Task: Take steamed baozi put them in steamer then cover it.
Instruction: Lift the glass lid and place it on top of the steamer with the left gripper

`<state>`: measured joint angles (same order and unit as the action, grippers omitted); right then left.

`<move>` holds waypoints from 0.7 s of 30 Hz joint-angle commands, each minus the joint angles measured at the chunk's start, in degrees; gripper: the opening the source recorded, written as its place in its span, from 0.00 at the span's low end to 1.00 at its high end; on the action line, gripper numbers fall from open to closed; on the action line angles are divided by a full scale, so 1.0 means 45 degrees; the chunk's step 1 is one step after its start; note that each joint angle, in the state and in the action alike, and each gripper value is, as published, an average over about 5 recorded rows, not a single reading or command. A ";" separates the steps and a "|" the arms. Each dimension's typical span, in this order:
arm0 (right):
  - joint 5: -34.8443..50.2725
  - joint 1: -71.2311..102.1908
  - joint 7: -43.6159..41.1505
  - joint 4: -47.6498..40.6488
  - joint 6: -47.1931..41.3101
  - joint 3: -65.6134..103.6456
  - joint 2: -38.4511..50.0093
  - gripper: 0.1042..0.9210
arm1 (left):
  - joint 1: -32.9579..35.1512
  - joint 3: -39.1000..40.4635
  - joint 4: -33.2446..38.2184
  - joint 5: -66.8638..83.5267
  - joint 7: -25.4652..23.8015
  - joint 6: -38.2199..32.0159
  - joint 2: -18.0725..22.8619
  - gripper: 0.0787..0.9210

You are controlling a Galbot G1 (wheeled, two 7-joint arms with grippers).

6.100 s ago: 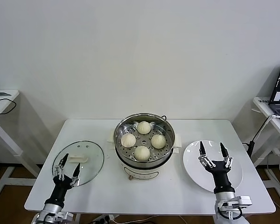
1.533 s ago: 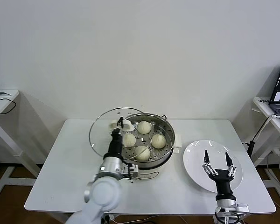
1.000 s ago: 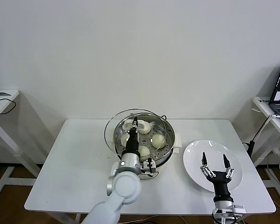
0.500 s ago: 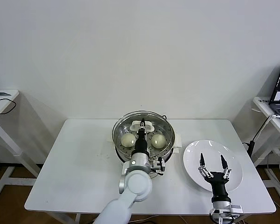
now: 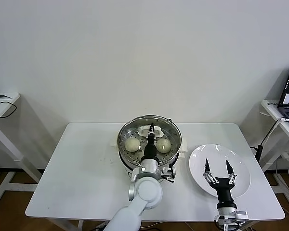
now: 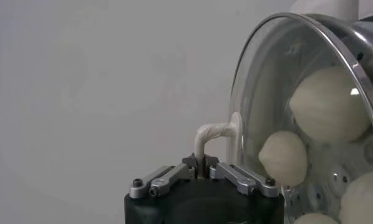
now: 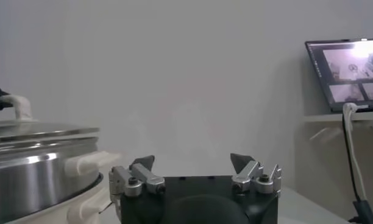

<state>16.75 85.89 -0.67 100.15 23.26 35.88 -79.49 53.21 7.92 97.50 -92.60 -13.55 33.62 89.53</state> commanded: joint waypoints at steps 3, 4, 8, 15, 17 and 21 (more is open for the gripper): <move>-0.0036 -0.0020 -0.0029 -0.0047 0.0019 -0.0052 0.0005 0.88 | 0.0044 -0.0147 -0.0180 -0.0214 0.0162 -0.0087 0.0113 0.13; -0.0037 -0.0025 -0.0034 -0.0053 0.0021 -0.0057 0.0010 0.88 | 0.0057 -0.0166 -0.0182 -0.0217 0.0168 -0.0096 0.0106 0.13; -0.0033 -0.0061 -0.0047 -0.0086 0.0027 -0.0060 0.0029 0.88 | 0.0137 -0.0193 -0.0168 -0.0228 0.0188 -0.0125 0.0111 0.13; -0.0045 -0.0115 -0.0071 -0.0086 0.0026 -0.0085 0.0036 0.88 | 0.0209 -0.0172 -0.0134 -0.0237 0.0217 -0.0149 0.0183 0.13; -0.0051 -0.0114 -0.0081 -0.0078 0.0027 -0.0089 0.0038 0.88 | 0.0224 -0.0190 -0.0159 -0.0238 0.0233 -0.0174 0.0169 0.13; -0.0058 -0.0114 -0.0103 -0.0067 0.0037 -0.0095 0.0042 0.88 | 0.0257 -0.0233 -0.0166 -0.0262 0.0269 -0.0267 0.0143 0.13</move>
<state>16.51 85.39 -1.06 99.76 23.38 35.48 -79.33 54.25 6.95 96.71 -93.55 -12.55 32.77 90.07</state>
